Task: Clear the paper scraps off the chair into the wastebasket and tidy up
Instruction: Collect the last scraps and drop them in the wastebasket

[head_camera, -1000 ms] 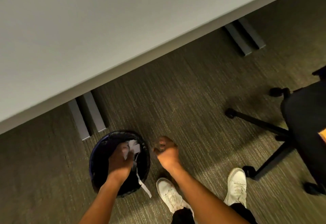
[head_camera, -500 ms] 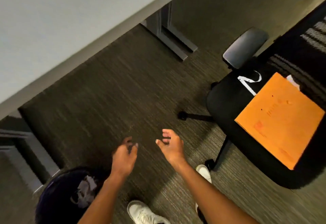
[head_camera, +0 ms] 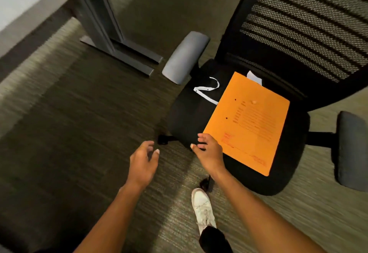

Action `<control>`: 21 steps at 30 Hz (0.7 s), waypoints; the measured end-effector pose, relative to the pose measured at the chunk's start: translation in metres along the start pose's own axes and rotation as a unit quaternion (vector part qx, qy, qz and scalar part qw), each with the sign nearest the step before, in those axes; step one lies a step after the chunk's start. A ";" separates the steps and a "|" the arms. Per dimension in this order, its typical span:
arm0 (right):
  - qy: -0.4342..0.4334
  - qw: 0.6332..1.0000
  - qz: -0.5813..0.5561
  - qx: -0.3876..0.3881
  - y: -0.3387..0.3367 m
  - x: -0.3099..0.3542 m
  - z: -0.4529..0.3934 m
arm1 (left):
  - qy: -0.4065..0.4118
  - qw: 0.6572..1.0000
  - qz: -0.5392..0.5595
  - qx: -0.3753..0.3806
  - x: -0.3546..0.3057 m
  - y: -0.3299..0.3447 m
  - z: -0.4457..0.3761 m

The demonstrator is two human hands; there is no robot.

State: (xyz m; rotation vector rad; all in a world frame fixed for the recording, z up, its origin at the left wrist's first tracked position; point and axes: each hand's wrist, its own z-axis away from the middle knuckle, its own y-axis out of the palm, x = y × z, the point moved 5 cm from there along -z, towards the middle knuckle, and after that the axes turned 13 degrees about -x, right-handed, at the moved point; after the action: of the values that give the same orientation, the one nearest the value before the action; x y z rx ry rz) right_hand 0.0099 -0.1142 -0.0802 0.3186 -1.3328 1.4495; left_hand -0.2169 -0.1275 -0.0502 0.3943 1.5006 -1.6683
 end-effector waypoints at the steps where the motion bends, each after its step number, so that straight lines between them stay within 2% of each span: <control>1: 0.002 1.000 0.002 -0.008 -0.009 -0.002 -0.009 | 0.010 1.000 -0.007 0.002 -0.007 0.006 -0.004; 14: 0.043 0.992 0.011 -0.116 -0.137 -0.040 -0.141 | 0.094 0.992 -0.064 0.060 -0.104 0.114 -0.055; 21: 0.039 0.988 0.047 -0.141 -0.169 -0.047 -0.201 | 0.128 0.985 -0.102 0.063 -0.136 0.156 -0.091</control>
State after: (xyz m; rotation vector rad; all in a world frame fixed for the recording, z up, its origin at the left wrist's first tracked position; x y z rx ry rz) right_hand 0.2538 -0.0084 -0.0922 0.0142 -1.4823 1.3143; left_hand -0.0459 0.0172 -0.0787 0.5567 1.6715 -1.9385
